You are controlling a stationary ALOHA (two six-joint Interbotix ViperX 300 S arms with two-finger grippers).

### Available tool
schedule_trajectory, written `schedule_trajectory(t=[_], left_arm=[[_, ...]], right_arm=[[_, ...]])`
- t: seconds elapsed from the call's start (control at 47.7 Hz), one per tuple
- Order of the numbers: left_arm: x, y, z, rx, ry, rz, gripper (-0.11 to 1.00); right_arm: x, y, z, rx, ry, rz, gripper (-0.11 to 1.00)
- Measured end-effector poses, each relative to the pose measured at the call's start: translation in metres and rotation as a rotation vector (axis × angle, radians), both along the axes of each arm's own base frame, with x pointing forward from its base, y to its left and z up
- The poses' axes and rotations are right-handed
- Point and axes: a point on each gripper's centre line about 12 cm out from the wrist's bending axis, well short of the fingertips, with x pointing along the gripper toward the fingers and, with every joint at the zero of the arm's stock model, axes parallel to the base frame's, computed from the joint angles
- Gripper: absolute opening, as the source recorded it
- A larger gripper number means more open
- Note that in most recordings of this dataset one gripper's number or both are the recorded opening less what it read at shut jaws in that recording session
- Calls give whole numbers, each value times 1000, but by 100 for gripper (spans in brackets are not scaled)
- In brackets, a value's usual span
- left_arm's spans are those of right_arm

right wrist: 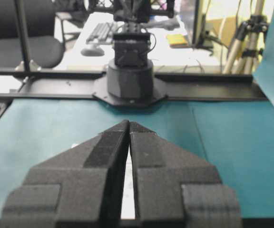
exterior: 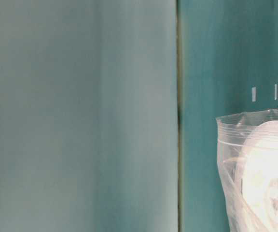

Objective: Take out the reel from the clear zip bag.
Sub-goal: 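Move the left gripper to the bag's left edge and the right gripper toward the bag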

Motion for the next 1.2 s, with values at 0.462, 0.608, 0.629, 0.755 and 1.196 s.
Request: schedule_trajectory(t=[0.462,0.608,0.629,0.755,1.196], left_arm=[[44,-4,-46,-414,201,-5,-2],[40,0,-54,-560,225,21,-2],[40,1,-55,-582,229,28,-2],[36,7,-69,-710,286,84,-2],[21,12,-103,-808,487,209,-1]], right_arm=[[15,-9,-23,415,98,-62,1],[20,-10,-30,497,127,-78,1],[20,-10,-31,509,131,-80,1],[26,-11,-38,561,162,-95,1],[60,-19,-63,675,266,-181,1]])
